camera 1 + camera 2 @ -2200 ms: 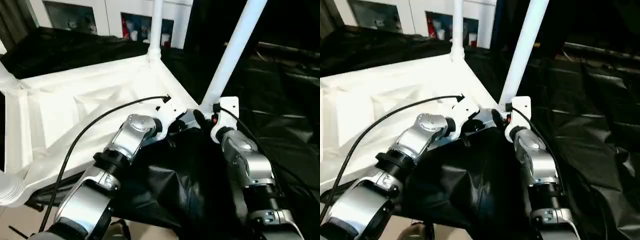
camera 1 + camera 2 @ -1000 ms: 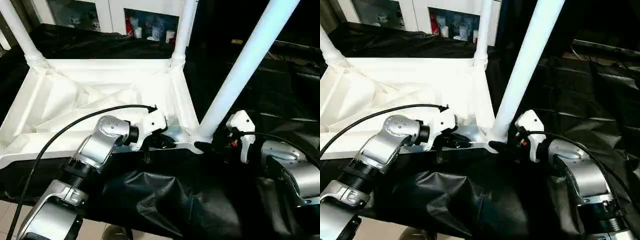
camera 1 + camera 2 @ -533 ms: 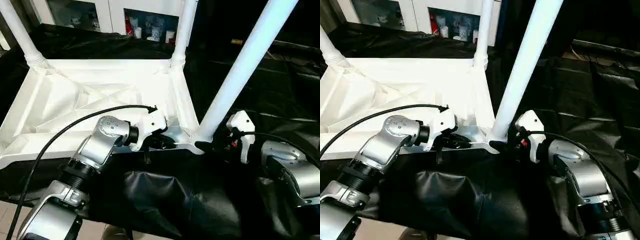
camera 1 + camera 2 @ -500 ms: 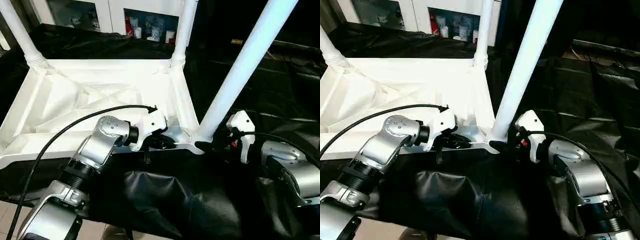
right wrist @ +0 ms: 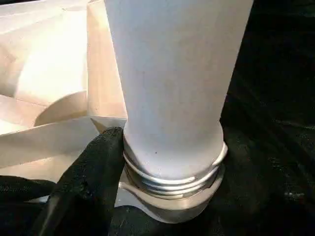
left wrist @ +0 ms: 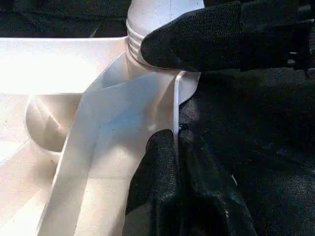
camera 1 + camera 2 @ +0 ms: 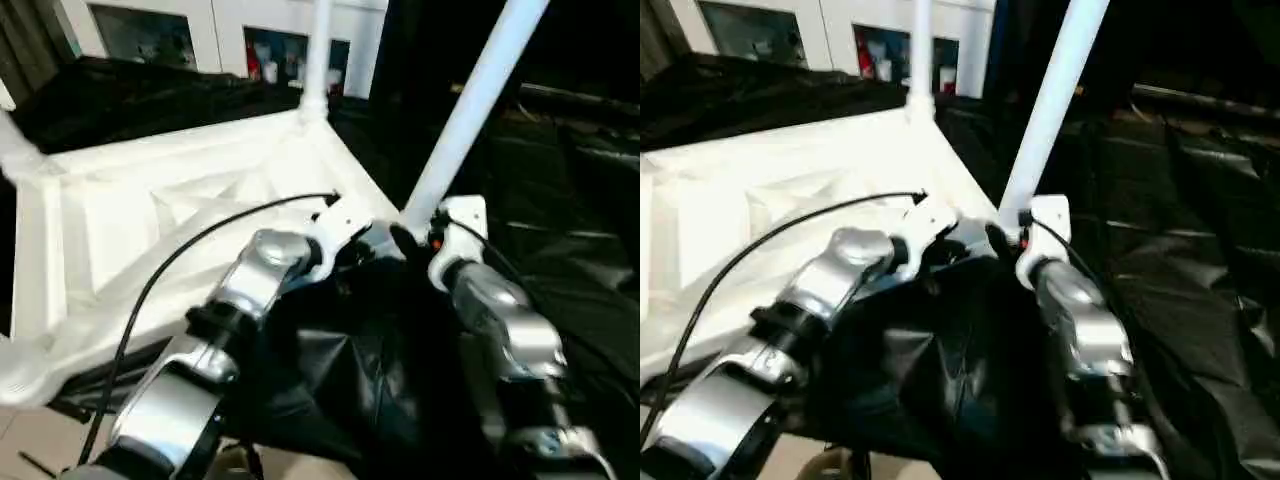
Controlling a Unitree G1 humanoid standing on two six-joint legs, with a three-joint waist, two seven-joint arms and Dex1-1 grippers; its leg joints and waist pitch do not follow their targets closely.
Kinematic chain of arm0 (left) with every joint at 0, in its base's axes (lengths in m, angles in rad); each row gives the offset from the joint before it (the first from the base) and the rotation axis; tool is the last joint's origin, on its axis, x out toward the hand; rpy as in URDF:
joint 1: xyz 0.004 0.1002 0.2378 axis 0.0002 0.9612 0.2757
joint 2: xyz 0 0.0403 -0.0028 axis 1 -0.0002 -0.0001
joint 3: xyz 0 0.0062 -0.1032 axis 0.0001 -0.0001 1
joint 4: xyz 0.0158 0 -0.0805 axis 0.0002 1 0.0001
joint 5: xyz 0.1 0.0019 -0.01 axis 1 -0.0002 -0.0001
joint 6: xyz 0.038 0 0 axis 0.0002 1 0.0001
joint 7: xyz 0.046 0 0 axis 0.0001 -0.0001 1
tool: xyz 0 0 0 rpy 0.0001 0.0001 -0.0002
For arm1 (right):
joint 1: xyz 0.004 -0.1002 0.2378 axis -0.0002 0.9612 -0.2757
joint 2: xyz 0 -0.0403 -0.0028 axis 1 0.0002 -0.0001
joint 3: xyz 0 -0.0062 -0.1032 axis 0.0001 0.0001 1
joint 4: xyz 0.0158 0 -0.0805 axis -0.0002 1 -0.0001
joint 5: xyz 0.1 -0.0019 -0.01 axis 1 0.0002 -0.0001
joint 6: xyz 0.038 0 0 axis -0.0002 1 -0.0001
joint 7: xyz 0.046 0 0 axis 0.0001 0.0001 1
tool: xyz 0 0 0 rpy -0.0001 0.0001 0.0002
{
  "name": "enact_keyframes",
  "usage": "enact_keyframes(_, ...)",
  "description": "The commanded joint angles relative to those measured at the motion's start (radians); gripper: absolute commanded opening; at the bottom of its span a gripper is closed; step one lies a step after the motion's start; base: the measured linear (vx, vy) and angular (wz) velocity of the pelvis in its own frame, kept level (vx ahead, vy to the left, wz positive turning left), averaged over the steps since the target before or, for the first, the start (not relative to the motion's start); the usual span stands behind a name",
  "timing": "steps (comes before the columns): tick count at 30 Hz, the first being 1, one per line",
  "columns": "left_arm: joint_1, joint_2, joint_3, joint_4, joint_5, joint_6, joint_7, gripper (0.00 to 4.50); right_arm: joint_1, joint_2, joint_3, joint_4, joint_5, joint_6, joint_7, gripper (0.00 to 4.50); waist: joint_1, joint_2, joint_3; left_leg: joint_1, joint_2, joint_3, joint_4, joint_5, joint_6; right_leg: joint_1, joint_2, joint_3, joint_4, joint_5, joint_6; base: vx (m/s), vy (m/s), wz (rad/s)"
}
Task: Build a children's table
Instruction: Rotate leg to tighten
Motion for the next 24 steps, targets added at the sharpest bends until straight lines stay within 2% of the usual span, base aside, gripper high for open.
enact_keyframes(1,-0.019,-0.045,0.002,0.015,-0.015,-0.022,0.008,0.00,0.009,0.026,0.037,0.016,0.024,0.015,0.054,3.29,-0.004,-0.007,-0.073,0.039,0.021,-0.024,-0.077,-0.364,-0.018,0.023,0.003,0.003,-0.074,-0.350,-0.128,0.000,0.000,0.00)
enact_keyframes(3,-0.021,-0.043,0.001,0.019,-0.015,-0.028,0.008,0.00,0.008,0.024,0.035,0.015,0.024,0.011,0.056,3.50,-0.003,-0.009,-0.072,0.038,0.021,-0.022,-0.076,-0.352,-0.002,0.024,0.001,0.004,-0.073,-0.328,-0.134,0.000,0.000,0.00)
enact_keyframes(5,-0.002,-0.010,-0.010,0.002,-0.019,-0.055,-0.040,0.00,0.016,-0.072,0.082,-0.013,-0.036,-0.006,0.115,3.64,-0.001,-0.011,-0.072,0.037,0.021,-0.023,-0.075,-0.335,0.001,0.028,0.002,0.003,-0.072,-0.320,-0.132,0.000,0.000,0.00)
enact_keyframes(6,0.002,-0.001,-0.011,-0.001,-0.020,-0.057,-0.052,0.00,0.018,-0.088,0.077,-0.023,-0.028,0.001,0.132,3.79,0.000,-0.011,-0.072,0.038,0.021,-0.020,-0.073,-0.321,0.009,0.028,0.003,0.005,-0.071,-0.301,-0.132,0.000,0.000,0.00)
enact_keyframes(8,0.005,0.006,-0.012,-0.002,-0.021,-0.061,-0.061,0.00,0.019,-0.102,0.073,-0.032,-0.019,0.004,0.152,3.79,-0.001,-0.012,-0.071,0.035,0.020,-0.019,-0.072,-0.322,0.018,0.026,0.002,0.005,-0.072,-0.303,-0.137,0.000,0.000,0.00)
enact_keyframes(9,0.018,0.028,-0.013,-0.015,-0.027,-0.070,-0.097,0.00,0.030,-0.147,0.071,-0.069,0.013,0.025,0.237,3.79,0.001,-0.013,-0.072,0.035,0.021,-0.019,-0.071,-0.314,0.028,0.030,0.000,0.005,-0.072,-0.314,-0.140,0.000,0.000,0.00)
enact_keyframes(11,0.032,0.052,-0.017,-0.030,-0.032,-0.090,-0.137,0.00,0.045,-0.198,0.078,-0.095,0.023,0.028,0.311,3.79,0.005,-0.015,-0.071,0.036,0.022,-0.017,-0.069,-0.301,0.045,0.030,0.002,0.006,-0.073,-0.296,-0.144,0.000,0.000,0.00)
enact_keyframes(12,0.041,0.066,-0.019,-0.042,-0.037,-0.100,-0.163,0.00,0.054,-0.222,0.080,-0.107,0.029,0.028,0.349,3.79,0.006,-0.017,-0.072,0.031,0.022,-0.017,-0.069,-0.284,0.051,0.035,-0.001,0.005,-0.070,-0.287,-0.147,0.000,0.000,0.00)
enact_keyframes(13,0.041,0.066,-0.019,-0.042,-0.037,-0.100,-0.163,0.00,0.054,-0.222,0.080,-0.107,0.029,0.028,0.349,3.79,0.006,-0.017,-0.072,0.031,0.022,-0.017,-0.069,-0.284,0.051,0.035,-0.001,0.005,-0.070,-0.287,-0.147,0.000,0.000,0.00)
enact_keyframes(14,0.057,0.088,-0.018,-0.068,-0.053,-0.106,-0.209,0.00,0.069,-0.266,0.085,-0.126,0.037,0.018,0.405,3.79,0.008,-0.014,-0.072,0.035,0.023,-0.015,-0.067,-0.272,0.057,0.030,-0.002,0.006,-0.070,-0.282,-0.160,0.000,0.000,0.00)
enact_keyframes(15,0.070,0.103,-0.020,-0.096,-0.071,-0.110,-0.254,0.00,0.078,-0.289,0.085,-0.140,0.052,0.018,0.439,3.79,0.007,-0.018,-0.071,0.031,0.024,-0.017,-0.068,-0.266,0.058,0.035,-0.001,0.005,-0.068,-0.282,-0.167,0.000,0.000,0.00)
enact_keyframes(18,0.103,0.144,-0.031,-0.180,-0.114,-0.097,-0.368,0.00,0.093,-0.335,0.080,-0.169,0.082,0.021,0.510,3.79,0.010,-0.013,-0.071,0.035,0.027,-0.015,-0.068,-0.250,0.069,0.033,-0.001,0.005,-0.063,-0.263,-0.193,0.000,0.000,0.00)
enact_keyframes(20,0.108,0.152,-0.034,-0.195,-0.119,-0.090,-0.384,0.00,0.095,-0.342,0.079,-0.175,0.087,0.024,0.523,3.79,0.007,-0.013,-0.071,0.033,0.028,-0.016,-0.069,-0.246,0.069,0.033,-0.001,0.005,-0.061,-0.253,-0.198,0.000,0.000,0.00)
enact_keyframes(24,0.126,0.178,-0.041,-0.228,-0.124,-0.085,-0.423,0.00,0.109,-0.374,0.093,-0.197,0.097,0.033,0.590,3.79,0.009,-0.008,-0.073,0.040,0.029,-0.011,-0.065,-0.228,0.072,0.030,0.003,0.007,-0.054,-0.198,-0.220,0.000,0.000,0.00)
